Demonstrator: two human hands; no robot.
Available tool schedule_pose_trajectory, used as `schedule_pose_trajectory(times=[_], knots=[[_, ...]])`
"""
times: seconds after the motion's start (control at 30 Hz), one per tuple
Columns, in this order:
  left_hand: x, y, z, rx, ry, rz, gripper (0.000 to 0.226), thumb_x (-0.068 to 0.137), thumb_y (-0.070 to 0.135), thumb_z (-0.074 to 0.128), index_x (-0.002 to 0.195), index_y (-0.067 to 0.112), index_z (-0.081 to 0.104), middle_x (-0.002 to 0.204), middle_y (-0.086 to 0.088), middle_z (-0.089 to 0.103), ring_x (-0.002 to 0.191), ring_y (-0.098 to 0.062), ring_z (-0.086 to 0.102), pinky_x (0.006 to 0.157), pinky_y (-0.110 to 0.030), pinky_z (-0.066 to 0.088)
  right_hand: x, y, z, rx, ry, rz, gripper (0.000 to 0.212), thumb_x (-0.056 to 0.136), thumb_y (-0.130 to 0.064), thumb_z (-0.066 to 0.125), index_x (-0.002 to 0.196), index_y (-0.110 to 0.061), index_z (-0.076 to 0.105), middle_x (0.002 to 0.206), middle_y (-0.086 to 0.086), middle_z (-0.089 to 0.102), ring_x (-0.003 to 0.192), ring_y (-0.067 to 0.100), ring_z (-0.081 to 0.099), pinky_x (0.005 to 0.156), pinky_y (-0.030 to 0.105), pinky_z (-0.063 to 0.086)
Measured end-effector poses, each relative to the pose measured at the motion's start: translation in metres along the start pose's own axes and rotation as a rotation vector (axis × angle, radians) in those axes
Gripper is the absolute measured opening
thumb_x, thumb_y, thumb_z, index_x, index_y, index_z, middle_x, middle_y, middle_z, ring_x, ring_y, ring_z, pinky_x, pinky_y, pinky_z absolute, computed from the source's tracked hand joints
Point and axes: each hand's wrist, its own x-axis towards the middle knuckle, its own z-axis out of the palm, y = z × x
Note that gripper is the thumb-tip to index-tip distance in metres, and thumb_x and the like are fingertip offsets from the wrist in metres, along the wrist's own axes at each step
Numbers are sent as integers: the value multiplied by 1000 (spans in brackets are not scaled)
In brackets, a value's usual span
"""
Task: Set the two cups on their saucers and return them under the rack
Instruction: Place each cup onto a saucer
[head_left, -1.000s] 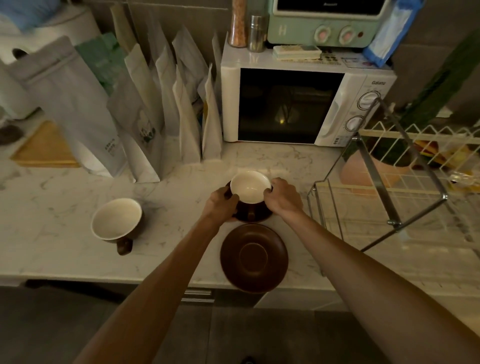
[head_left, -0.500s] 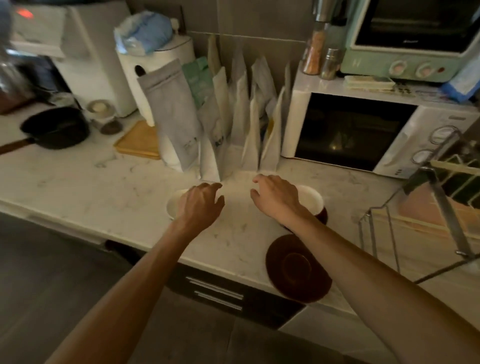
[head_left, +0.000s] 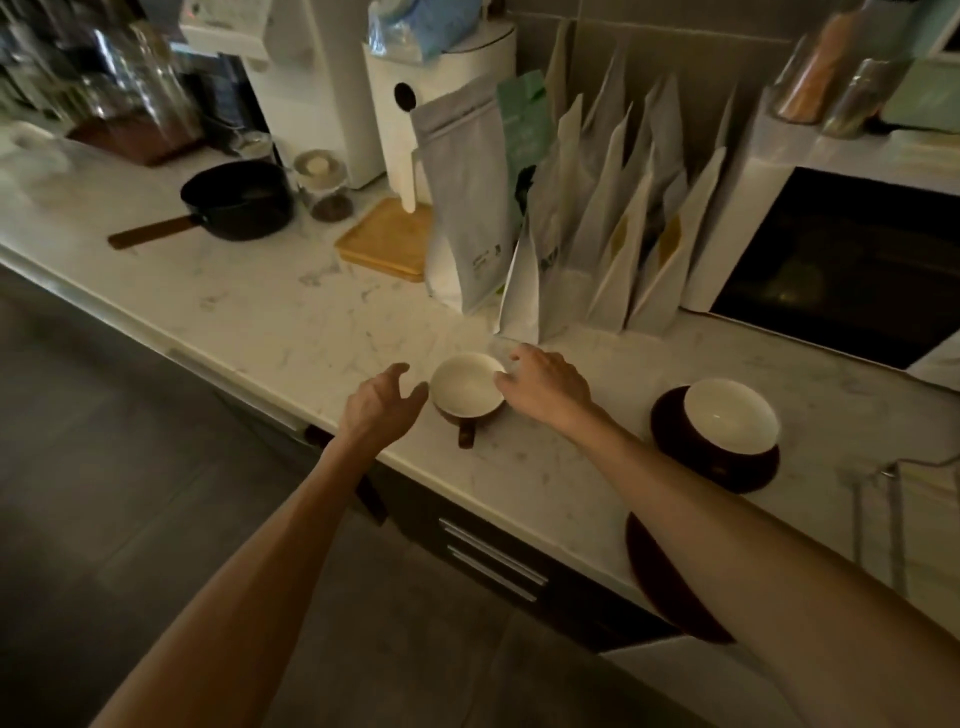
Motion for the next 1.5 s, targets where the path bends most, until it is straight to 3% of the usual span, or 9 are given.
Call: schedule_pose_trajectory(times=[0.13, 0.27, 0.33, 0.5, 0.67, 0.73, 0.9, 1.07, 1.5], knots=[[9, 2, 13, -332, -90, -95, 58, 94, 45, 52, 144, 20, 38, 133, -14, 57, 94, -26, 67, 85, -45, 58, 11, -1, 16, 82, -76, 98, 49, 92, -44, 49, 132, -15, 49, 127, 12, 60, 111, 36, 60, 82, 37, 49], [18, 6, 29, -624, -150, -153, 61, 92, 37, 59, 145, 19, 37, 132, -17, 55, 105, -29, 63, 78, -42, 60, 15, -3, 21, 280, -113, 225, 44, 94, -33, 48, 133, -11, 50, 118, 11, 63, 78, 30, 72, 69, 42, 63], [21, 6, 35, -701, -175, -195, 60, 92, 31, 61, 146, 17, 37, 128, -18, 57, 106, -30, 64, 76, -41, 60, 16, -3, 23, 360, -128, 254, 41, 95, -26, 47, 132, -9, 52, 119, 12, 64, 77, 31, 72, 62, 41, 63], [23, 5, 42, -720, -179, -194, 59, 93, 16, 60, 146, 17, 36, 123, -20, 58, 99, -29, 66, 64, -32, 59, 17, -2, 26, 427, -138, 279, 36, 93, -13, 50, 127, -5, 57, 117, 17, 66, 84, 34, 72, 39, 26, 55], [21, 6, 44, -694, -146, -159, 59, 92, 15, 60, 147, 18, 36, 124, -20, 56, 96, -26, 66, 60, -27, 60, 14, -2, 27, 350, -73, 242, 36, 91, -19, 50, 123, -4, 59, 118, 17, 67, 101, 36, 67, 82, 45, 60], [18, 8, 46, -686, -141, -142, 59, 93, 15, 60, 147, 18, 36, 124, -19, 56, 92, -23, 66, 56, -24, 59, 11, 1, 25, 343, -55, 227, 37, 91, -20, 50, 123, -4, 60, 117, 18, 67, 104, 36, 66, 86, 47, 58], [9, 21, 47, -678, -156, -74, 59, 92, 18, 61, 146, 18, 37, 128, -19, 54, 102, -29, 65, 59, -24, 58, -4, 13, 13, 375, -10, 241, 33, 91, -16, 51, 120, -5, 63, 107, 16, 71, 87, 32, 72, 76, 44, 62], [-14, 40, 50, -674, -155, -3, 60, 91, 22, 63, 145, 19, 36, 130, -18, 53, 107, -31, 63, 61, -24, 58, -29, 28, -5, 374, 25, 238, 27, 94, -14, 52, 117, -5, 63, 101, 14, 72, 68, 25, 72, 55, 30, 60], [-94, 103, 72, -652, -259, 180, 61, 89, 31, 64, 144, 18, 39, 118, -14, 61, 97, -22, 66, 64, -25, 56, -123, 93, -55, 435, 106, 278, 21, 94, -12, 53, 110, -5, 64, 97, 15, 73, 67, 23, 75, 64, 35, 63]])
